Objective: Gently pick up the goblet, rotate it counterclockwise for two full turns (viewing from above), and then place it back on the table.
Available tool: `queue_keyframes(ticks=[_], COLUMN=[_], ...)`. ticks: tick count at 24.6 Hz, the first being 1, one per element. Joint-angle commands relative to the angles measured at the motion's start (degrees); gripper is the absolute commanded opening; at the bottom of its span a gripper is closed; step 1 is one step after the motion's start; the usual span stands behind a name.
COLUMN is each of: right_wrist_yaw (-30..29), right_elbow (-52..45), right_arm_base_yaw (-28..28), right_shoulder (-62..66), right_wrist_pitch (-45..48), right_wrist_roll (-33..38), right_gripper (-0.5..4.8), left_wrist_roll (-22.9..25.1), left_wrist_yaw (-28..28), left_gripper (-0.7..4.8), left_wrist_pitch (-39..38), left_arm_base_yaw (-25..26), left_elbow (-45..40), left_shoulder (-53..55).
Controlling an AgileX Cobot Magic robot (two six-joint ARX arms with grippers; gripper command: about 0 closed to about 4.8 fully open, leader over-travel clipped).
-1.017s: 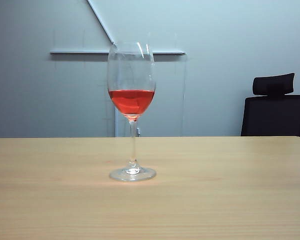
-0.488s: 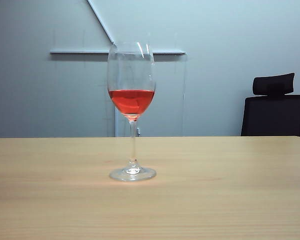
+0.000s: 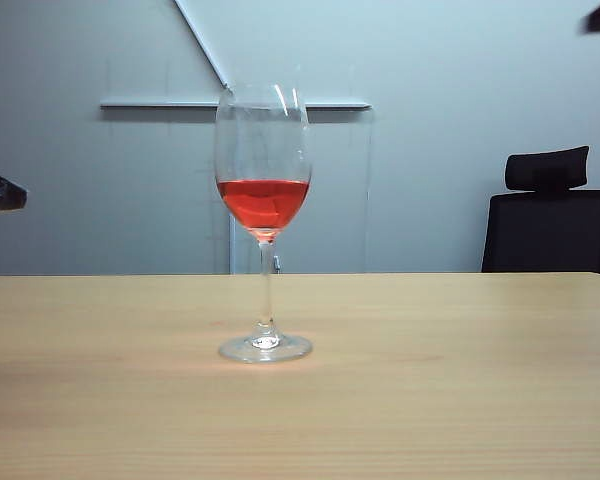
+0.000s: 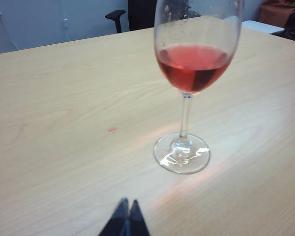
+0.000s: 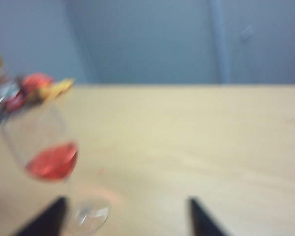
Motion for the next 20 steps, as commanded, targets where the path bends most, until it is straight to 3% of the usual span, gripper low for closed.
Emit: queue_keyframes(ticks=[1,6,10,14,20], right_wrist_yaw=[-3.3,-2.1,4.5,-2.5,-8.0], right_elbow=[0.5,0.7,3.0,13.6,21.7], right_arm_base_yaw=[4.5,16.4,25.9,27.4,28.3], right_shoulder=[10.0,28.5,48.2,72.7,82.5], right_wrist_pitch=[6.3,19.9,37.9,51.6,52.0], right_wrist_roll=[-7.1,-17.3,-17.9,-15.1,-15.0], right_gripper=[4.30,4.31,4.31,4.29,4.27], left_wrist_roll=[0.0,0.0,0.0,0.0,0.0], left_wrist_yaw=[0.0,0.0,0.0,0.0,0.1], left_gripper=[-0.05,-0.05,-0.05,-0.05,-0.05], left_wrist_pitch=[0.8,0.7,0.7,0.8,0.8], left_arm_base_yaw=[-0.1,-0.1,-0.1,-0.1,-0.1], left_elbow=[0.2,0.2,0.2,0.2,0.2], left_shoulder=[-0.1,-0.1,-0.1,0.0,0.0])
